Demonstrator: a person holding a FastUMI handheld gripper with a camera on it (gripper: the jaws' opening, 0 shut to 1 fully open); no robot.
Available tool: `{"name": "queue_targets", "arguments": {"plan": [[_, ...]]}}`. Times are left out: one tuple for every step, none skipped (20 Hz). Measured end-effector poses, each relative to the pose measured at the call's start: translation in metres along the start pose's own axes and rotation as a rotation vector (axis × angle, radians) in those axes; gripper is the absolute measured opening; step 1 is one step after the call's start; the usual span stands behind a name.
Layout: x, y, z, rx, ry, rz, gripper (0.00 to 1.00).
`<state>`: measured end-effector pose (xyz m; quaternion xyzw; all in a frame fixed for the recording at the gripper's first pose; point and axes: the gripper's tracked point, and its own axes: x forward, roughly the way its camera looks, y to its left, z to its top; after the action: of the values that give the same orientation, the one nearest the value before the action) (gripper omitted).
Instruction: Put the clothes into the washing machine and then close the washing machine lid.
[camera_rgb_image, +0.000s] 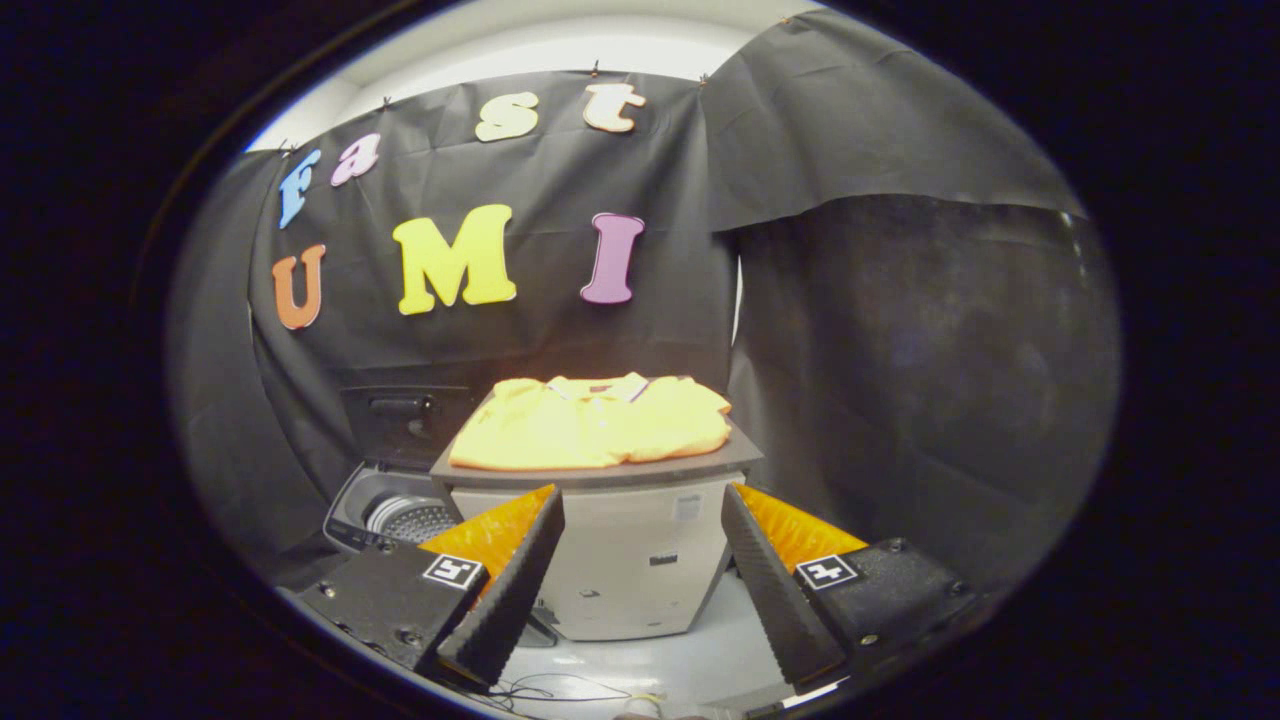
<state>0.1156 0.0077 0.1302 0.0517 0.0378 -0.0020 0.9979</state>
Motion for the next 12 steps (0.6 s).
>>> {"name": "queue_targets", "arguments": {"plan": [[0.011, 0.002, 0.007, 0.001, 0.011, 0.009, 0.99], [0.024, 0.003, 0.014, -0.005, 0.025, 0.019, 0.99], [0.037, 0.005, 0.021, -0.012, 0.035, 0.027, 0.99], [0.05, 0.006, 0.028, -0.017, 0.043, 0.032, 0.99], [0.063, 0.008, 0.036, -0.017, 0.052, 0.04, 0.99], [0.075, 0.011, 0.043, -0.013, 0.063, 0.052, 0.99], [0.088, 0.015, 0.049, -0.008, 0.074, 0.062, 0.99], [0.102, 0.017, 0.054, -0.006, 0.087, 0.069, 0.99], [0.116, 0.02, 0.057, -0.012, 0.104, 0.077, 0.99], [0.129, 0.022, 0.062, -0.015, 0.113, 0.082, 0.99], [0.141, 0.026, 0.065, -0.022, 0.125, 0.091, 0.99], [0.155, 0.032, 0.068, -0.033, 0.137, 0.1, 0.99]]}}
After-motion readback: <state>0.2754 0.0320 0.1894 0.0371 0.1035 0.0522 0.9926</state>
